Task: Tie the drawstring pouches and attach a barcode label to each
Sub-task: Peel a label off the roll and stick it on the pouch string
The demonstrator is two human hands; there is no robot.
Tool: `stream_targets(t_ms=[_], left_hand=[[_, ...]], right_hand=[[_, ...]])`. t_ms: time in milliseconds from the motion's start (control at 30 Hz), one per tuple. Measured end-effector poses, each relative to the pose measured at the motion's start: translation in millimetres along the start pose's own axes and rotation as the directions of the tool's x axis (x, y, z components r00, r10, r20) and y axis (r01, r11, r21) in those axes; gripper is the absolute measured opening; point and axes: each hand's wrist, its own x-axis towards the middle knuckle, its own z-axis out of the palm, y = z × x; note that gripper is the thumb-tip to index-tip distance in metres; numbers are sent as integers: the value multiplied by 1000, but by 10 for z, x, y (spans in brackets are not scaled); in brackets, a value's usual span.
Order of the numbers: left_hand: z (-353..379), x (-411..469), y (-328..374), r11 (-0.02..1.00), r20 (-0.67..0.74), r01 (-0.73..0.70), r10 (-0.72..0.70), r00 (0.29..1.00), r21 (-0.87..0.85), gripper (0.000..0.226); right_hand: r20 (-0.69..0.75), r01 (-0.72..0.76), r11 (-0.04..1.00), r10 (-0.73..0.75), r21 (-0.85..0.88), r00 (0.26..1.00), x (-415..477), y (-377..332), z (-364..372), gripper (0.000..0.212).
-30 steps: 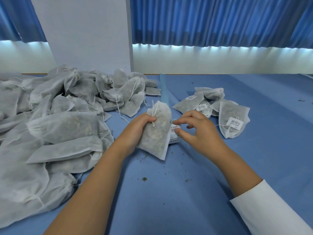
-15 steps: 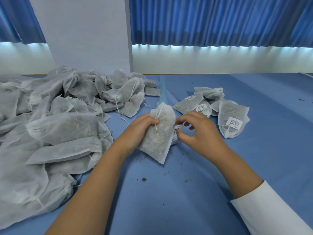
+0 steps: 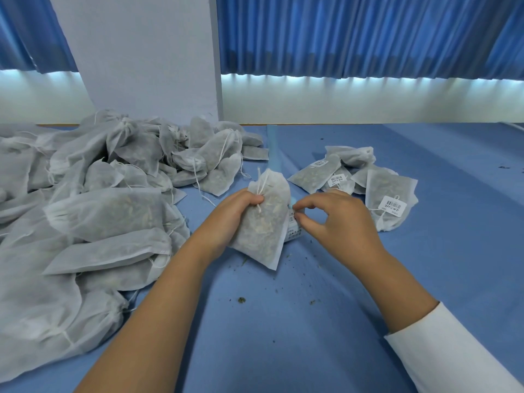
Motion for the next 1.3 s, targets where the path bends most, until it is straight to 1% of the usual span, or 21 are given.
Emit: stream_targets(t_ms=[100,200,300,533,600,667,733,767,800,867,1000,1133,1200,1300], left_hand=[[14,-9,13,1000,-17,5,-5,1000,0,19],[25,-15,21,1000,-27,-2,2,1000,13,16],[30,-21,22,1000,-31,-5,6,1000,23,16],[26,-22,17,999,-35,-1,3,999,47,19],[25,-24,17,999,-20,-7,8,1000,49,19],[28,-30,24,998,-1,-12,12,1000,61,18],[28,-30,28,997,18,-19,18,1000,69,21],[29,-33,32,997,29,-25,23,999,73,27],[31,-41,39,997,40,-29,26,999,77,34],[30,-45,45,997,48,-34,30,998,74,42],[16,-35,43,997,33,-42,40,999,69,44],[13,-43,42,996,30,-55,53,998,74,49],[11,-48,40,994,29,-61,59,998,89,48],[12,-47,51,990,7,-84,84,996,114,38]], right_hand=[[-4,32,999,-32,25,999,0,5,2,6],[2,39,989,-40,143,999,-10,2,-12,8],[16,17,962,-22,273,1000,-24,-33,-17,4],[7,-47,910,48,413,999,-18,-68,1,2],[-38,-66,860,99,505,994,-2,-77,-19,5],[-77,-82,788,162,610,984,24,-69,-49,7],[-93,-90,731,206,677,974,47,-38,-74,18],[-92,-91,709,215,699,972,56,-25,-79,24],[-85,-91,691,217,717,972,60,-19,-82,26],[-64,-92,656,209,750,976,58,-25,-81,25],[-12,-123,568,227,814,974,56,-40,-80,24],[52,-182,455,283,872,958,59,-42,-79,22],[82,-208,422,298,882,951,63,-38,-85,24],[117,-236,392,303,889,946,70,-49,-80,32]])
